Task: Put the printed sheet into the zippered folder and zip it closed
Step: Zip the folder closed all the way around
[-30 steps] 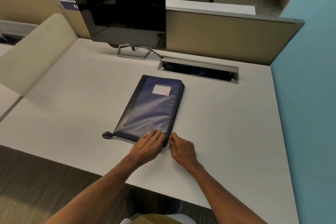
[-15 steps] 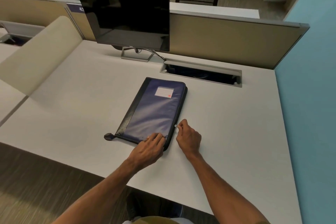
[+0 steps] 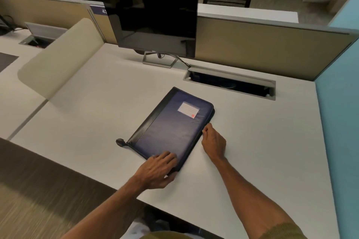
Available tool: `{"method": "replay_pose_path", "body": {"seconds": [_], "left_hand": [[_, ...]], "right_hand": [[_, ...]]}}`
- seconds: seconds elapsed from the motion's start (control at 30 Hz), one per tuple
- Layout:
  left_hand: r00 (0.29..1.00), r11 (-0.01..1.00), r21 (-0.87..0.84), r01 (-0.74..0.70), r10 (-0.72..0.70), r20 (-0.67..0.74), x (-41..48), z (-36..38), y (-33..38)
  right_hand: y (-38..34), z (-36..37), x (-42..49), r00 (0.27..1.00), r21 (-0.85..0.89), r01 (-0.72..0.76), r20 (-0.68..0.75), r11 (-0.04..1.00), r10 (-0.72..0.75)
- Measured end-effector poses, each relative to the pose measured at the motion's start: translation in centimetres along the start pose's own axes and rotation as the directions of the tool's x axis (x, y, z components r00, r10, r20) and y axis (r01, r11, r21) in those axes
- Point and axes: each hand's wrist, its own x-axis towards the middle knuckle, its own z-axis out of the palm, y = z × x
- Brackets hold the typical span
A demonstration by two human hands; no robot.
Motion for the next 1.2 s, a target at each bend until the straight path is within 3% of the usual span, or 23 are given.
{"method": "replay_pose_path", "body": {"seconds": [0.27,0.5,0.63,1.03,1.2], "left_hand": [[0.955,0.947,-0.127,0.294,-0.289,0.061,9.1,-2.4,-0.9],[0.886,0.893,-0.143,0.426,-0.380,0.264,16.4,-2.5,-0.1],[0.867,0.902,-0.044,0.430,-0.400,0.297,17.3,-1.6,-0.7],[0.892,0.923,-0.116,0.366,-0.313,0.325,16.4,-0.3,-1.7],[0.911,0.934,-0.133,0.331,-0.279,0.303,15.5,0.3,-1.7]], "right_hand": [[-0.3,0.1,0.0,1.000,0.027,-0.006,0.024,1.000,0.006],[-0.8,0.3,0.4,0.997,0.068,-0.077,0.026,0.995,0.075],[-0.7,0.6,0.6,0.996,0.085,-0.083,0.015,0.993,0.082],[0.1,-1.1,5.5,0.938,0.191,-0.290,-0.139,0.938,0.318],[1.0,-2.8,9.4,0.967,0.145,-0.216,-0.108,0.966,0.232]]}}
